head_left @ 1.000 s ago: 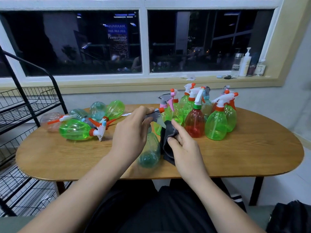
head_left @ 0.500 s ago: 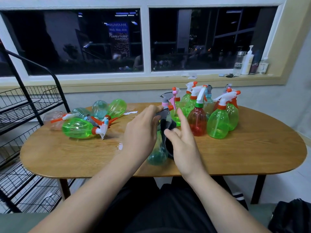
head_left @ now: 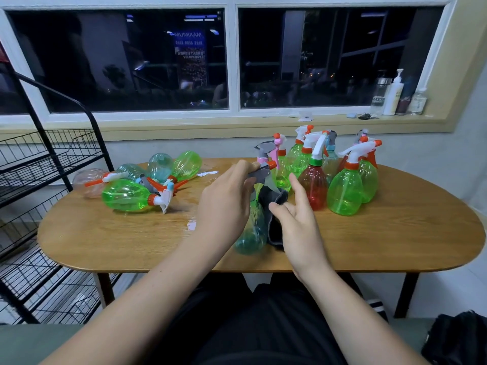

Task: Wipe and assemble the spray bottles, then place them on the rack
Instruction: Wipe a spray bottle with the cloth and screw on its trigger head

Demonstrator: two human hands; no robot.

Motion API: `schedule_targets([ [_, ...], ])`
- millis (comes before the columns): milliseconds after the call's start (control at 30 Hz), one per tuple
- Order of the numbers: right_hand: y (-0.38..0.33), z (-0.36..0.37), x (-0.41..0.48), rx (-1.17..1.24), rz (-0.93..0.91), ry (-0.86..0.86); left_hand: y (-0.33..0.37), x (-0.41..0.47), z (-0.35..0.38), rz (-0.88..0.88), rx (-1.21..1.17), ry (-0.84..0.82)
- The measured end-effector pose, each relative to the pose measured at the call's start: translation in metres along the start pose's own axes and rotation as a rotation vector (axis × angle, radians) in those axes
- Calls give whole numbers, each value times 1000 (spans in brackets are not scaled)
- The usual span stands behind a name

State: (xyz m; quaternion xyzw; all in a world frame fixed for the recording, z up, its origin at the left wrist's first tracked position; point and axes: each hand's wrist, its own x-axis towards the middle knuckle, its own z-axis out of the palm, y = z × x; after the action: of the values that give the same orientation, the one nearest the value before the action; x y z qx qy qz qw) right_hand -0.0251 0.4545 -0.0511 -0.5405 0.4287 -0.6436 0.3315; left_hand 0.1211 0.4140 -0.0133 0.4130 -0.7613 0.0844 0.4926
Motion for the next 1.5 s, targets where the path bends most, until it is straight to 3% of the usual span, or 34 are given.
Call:
schedule_targets([
  [300, -2, 13, -6, -214, -143, -88, 3, 0, 0, -31, 15, -5],
  [567, 27, 0, -9, -80, 108, 44, 8, -2, 4, -86, -8, -14],
  [800, 36, -26, 14, -51, 140, -46, 3, -2, 2, -96, -53, -18],
  [1000, 33, -23, 23, -49, 30, 202, 0, 0, 6, -102, -107, -43],
  [1200, 35, -7, 35, -30, 92, 116, 3, 4, 11, -95, -132, -68],
  [1500, 12, 5, 39, 292, 285, -83, -1, 7, 16, -131, -218, -57],
])
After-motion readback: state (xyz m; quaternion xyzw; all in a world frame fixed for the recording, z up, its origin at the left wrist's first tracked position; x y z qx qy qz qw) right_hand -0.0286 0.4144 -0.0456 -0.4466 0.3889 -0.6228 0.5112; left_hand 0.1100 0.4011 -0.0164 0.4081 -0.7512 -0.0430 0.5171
